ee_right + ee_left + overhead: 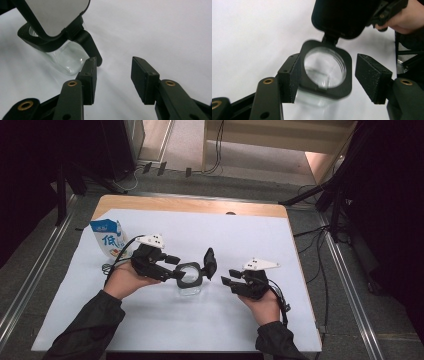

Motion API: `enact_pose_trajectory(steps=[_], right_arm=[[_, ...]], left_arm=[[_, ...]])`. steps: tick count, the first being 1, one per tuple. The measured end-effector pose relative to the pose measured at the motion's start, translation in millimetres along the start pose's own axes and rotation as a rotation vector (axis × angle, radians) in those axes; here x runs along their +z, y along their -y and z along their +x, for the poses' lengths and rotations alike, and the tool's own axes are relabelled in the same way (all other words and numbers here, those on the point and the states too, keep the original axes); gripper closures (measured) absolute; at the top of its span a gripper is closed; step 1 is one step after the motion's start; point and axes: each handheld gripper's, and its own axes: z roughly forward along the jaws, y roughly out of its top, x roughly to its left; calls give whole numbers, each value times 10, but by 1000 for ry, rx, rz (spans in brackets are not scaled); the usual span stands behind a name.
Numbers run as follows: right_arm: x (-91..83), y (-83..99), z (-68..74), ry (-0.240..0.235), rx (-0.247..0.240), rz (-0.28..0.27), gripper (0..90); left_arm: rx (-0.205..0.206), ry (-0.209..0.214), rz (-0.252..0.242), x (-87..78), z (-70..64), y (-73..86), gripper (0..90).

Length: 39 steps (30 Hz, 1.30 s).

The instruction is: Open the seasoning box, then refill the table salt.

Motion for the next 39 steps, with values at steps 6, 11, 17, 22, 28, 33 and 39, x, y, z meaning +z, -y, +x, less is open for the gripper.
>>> enact_pose_trajectory(steps=[6, 11, 17, 22, 28, 33, 39], right_arm=[[-86, 32, -62, -15, 22, -12, 542], [-89, 35, -71, -28, 3, -7, 526], [-86, 42, -111, -29, -3, 3, 524], [-79, 32, -152, -35, -5, -8, 524], [-12, 6, -161, -47, -4, 0, 524], [42, -13, -144, -54, -12, 8, 526], [82, -22, -145, -61, -10, 21, 529]], left_arm=[[-21, -37, 3, -164, 42, 147, 357], [-39, -79, -20, -324, 79, 241, 365], [-67, -137, -29, -488, 161, 359, 367], [-107, -171, -53, -648, 232, 471, 372], [-142, -210, -80, -825, 307, 609, 386], [-169, -239, -95, -928, 370, 701, 388], [-201, -278, -119, -1077, 475, 827, 392]])
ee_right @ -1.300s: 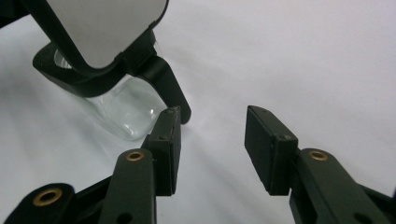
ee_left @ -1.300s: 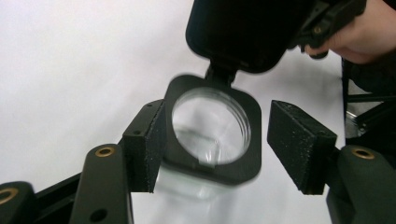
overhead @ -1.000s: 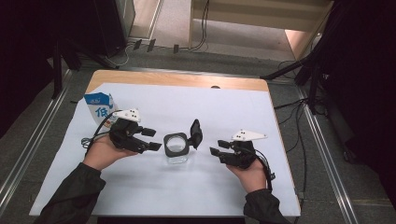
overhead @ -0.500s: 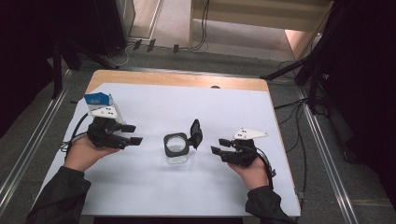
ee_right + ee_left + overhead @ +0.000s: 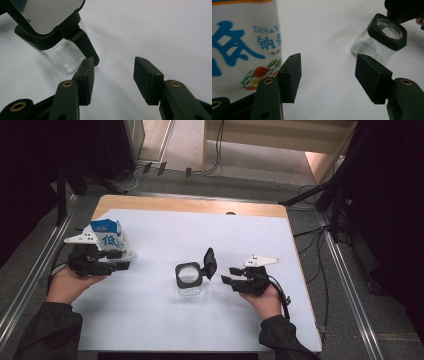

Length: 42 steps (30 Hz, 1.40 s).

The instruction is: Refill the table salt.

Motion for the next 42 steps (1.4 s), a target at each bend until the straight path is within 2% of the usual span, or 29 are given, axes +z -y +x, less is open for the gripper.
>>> enact_pose_trajectory(steps=[4, 11, 13, 16, 18, 19, 20, 21, 23, 26, 30, 33, 34, 39, 41, 42], right_arm=[[10, -9, -2, -3, -12, -5, 530], [4, -18, 6, -2, -5, -5, 532], [6, -11, 9, 3, -7, 3, 532], [-7, -4, 9, 7, 5, 7, 533], [-6, -2, 11, 10, 7, 7, 534], [-4, 0, 10, 10, 10, 8, 536], [-4, 0, 10, 10, 10, 8, 536], [-2, 4, 9, 14, 11, 9, 536], [-4, 5, 11, 15, 13, 11, 536], [-18, 9, 6, 18, 16, 10, 538], [-19, 12, -4, 19, 15, 11, 540], [-9, 16, -18, 21, 17, 14, 543], [-9, 16, -18, 21, 17, 14, 543], [6, 20, -21, 14, 21, 15, 545], [8, 20, -20, 15, 17, 15, 546], [14, 20, -19, 15, 12, 14, 548]], left_arm=[[-3, -14, 10, -31, 49, 12, 391], [-22, -52, -3, -121, 190, 54, 396], [-25, -51, -7, -176, 236, 48, 396], [-39, -76, -18, -280, 333, 51, 398], [-44, -85, -23, -296, 360, 57, 401], [-53, -81, -27, -328, 432, 76, 402], [-53, -81, -27, -328, 432, 76, 403], [-69, -94, -27, -358, 500, 85, 403], [-71, -99, -25, -372, 527, 80, 399], [-56, -123, -30, -394, 579, 8, 389], [-38, -117, -35, -382, 602, -79, 384], [-12, -101, -16, -313, 608, -206, 396], [-12, -101, -16, -313, 608, -206, 403], [48, -77, -7, -211, 619, -306, 470], [55, -66, -11, -198, 628, -315, 492], [58, -54, -16, -182, 637, -325, 536]])
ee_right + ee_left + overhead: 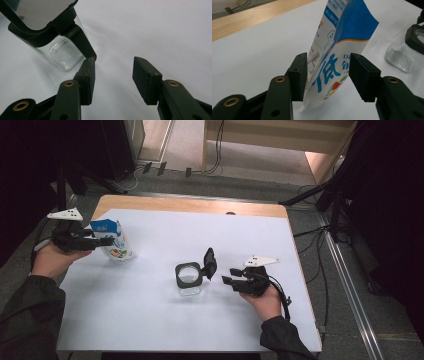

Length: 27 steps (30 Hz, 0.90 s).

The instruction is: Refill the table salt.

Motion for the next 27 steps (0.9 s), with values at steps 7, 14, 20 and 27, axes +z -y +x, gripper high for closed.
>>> enact_pose_trajectory(steps=[7, 14, 20, 27], right_arm=[[3, 2, -1, -1, 6, 5, 554], [21, 4, 6, -6, 6, 6, 566], [11, -1, 9, -10, 12, -8, 566], [-57, -24, 59, -13, 15, -37, 566]], left_arm=[[2, 15, -1, 9, 8, 1, 742], [56, 25, 9, -13, -71, -6, 887], [14, 42, -2, -8, -158, -6, 900], [-32, 41, 8, 27, -272, -85, 900]])
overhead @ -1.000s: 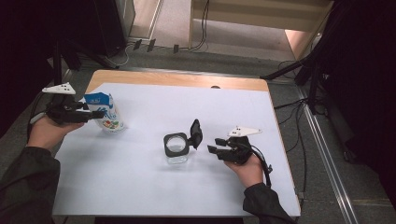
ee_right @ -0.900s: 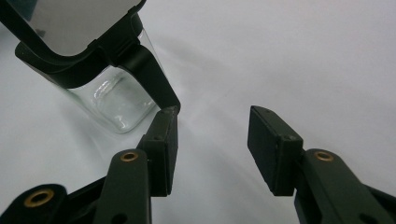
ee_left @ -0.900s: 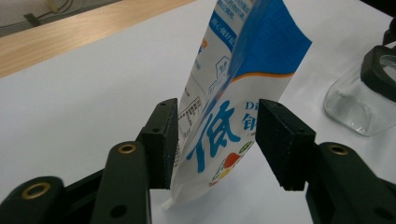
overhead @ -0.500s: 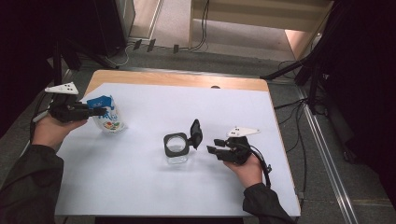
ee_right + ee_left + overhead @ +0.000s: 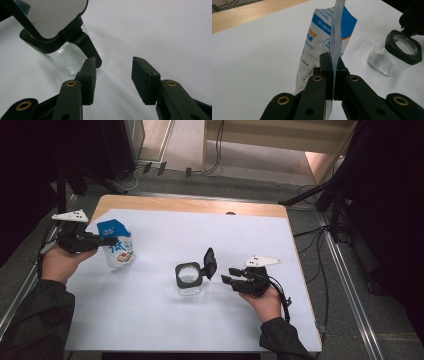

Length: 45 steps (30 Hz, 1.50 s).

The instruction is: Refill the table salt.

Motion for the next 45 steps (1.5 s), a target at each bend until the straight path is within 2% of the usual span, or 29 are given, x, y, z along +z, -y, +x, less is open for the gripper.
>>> enact_pose_trajectory(steps=[3, 5, 7, 9, 13, 15, 22, 24, 27, 30, 35, 42, 45], right_arm=[[-26, -4, 6, 0, 8, -2, 567], [-54, -7, 17, 4, 16, 0, 577], [-107, -9, 53, 1, 16, -7, 586], [-124, -8, 69, 0, 13, -11, 587], [-183, 3, 165, -14, 17, -9, 629], [-195, 27, 256, -23, 0, 1, 644], [-227, 91, 425, -51, -26, 11, 675], [-232, 94, 534, -67, -34, 6, 692], [-206, 81, 610, -93, -39, 3, 711], [-182, 73, 662, -109, -43, 7, 720], [-123, 32, 830, -148, -68, 11, 730], [5, -47, 1022, -167, -102, 15, 745], [92, -94, 1150, -157, -119, 47, 753]], left_arm=[[-9, 11, 7, 14, -36, -26, 900], [-1, 15, 6, 21, -71, -50, 900], [-12, 34, -17, 24, -136, -88, 900], [-9, 31, -19, 20, -175, -116, 900], [-5, 40, -20, 25, -285, -176, 900], [-10, 42, -22, 29, -332, -203, 900], [-51, 75, -48, 22, -464, -222, 900], [-40, 77, -32, 46, -514, -221, 900], [-26, 79, -1, 81, -556, -232, 900], [-16, 83, 4, 95, -594, -234, 900], [-4, 90, -5, 58, -673, -251, 900], [2, 96, -7, -44, -768, -278, 900], [6, 103, -13, -94, -803, -282, 900]])
